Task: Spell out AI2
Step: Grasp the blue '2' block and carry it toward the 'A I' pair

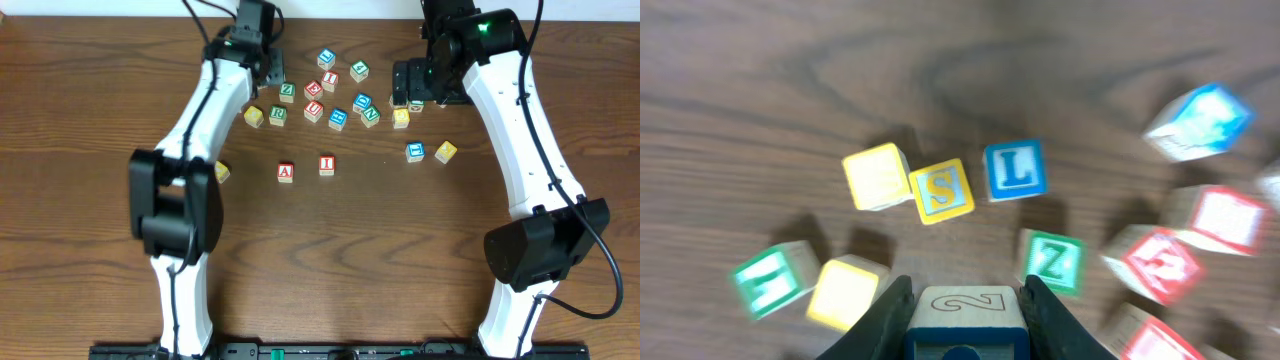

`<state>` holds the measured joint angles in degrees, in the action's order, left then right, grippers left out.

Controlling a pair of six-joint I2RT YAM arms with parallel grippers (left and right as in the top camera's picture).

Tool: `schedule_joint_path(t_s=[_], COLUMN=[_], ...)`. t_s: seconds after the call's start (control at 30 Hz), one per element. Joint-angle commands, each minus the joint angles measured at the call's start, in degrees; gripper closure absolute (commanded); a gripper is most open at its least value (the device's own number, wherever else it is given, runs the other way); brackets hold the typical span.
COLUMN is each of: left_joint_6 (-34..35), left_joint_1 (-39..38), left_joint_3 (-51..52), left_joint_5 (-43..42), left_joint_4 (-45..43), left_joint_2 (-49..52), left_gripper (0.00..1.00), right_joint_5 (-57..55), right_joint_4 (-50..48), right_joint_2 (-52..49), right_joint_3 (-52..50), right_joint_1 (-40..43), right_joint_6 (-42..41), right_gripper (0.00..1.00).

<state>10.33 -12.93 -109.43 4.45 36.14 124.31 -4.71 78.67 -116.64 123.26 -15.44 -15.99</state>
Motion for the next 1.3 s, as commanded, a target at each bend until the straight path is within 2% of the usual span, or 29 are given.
schedule_joint_path(t_s=[0.0, 0.3, 0.5, 0.67, 1.03, 1.27], left_joint_6=[-0.1, -0.1, 4.1, 7.8, 14.1, 14.2], left_joint_1=[-1.8, -8.3, -12.7, -16.0, -22.7, -25.6], left_joint_3=[-1.0, -1.0, -0.7, -0.6, 4.1, 8.9], left_joint_5=[0.1, 0.1, 0.1, 0.0, 0.1, 0.1], left_joint_4=[2.5, 12.6, 22.1, 25.9, 26.0, 18.8], left_joint_2=[-5.0, -10.2, -10.0, -10.0, -8.8, -8.2], left_gripper=[0.75, 0.75, 0.75, 0.78, 0.78, 0.78], right_joint_5=[-2.7, -1.8, -0.2, 1.9, 3.6, 3.6], right_joint_4=[-0.3, -2.7, -3.0, -2.8, -1.7, -1.4], right_joint_2=[0.3, 0.3, 0.3, 0.3, 0.3, 0.3], right_joint_3=[-0.3, -0.3, -0.3, -0.3, -0.3, -0.3], right_joint_1=[0.0, 2.0, 5.2, 8.7, 13.2, 13.2], right_joint_6=[0.4, 0.2, 0.2, 0.2, 0.2, 0.9], right_gripper=[0.01, 0.01, 0.01, 0.01, 0.01, 0.01])
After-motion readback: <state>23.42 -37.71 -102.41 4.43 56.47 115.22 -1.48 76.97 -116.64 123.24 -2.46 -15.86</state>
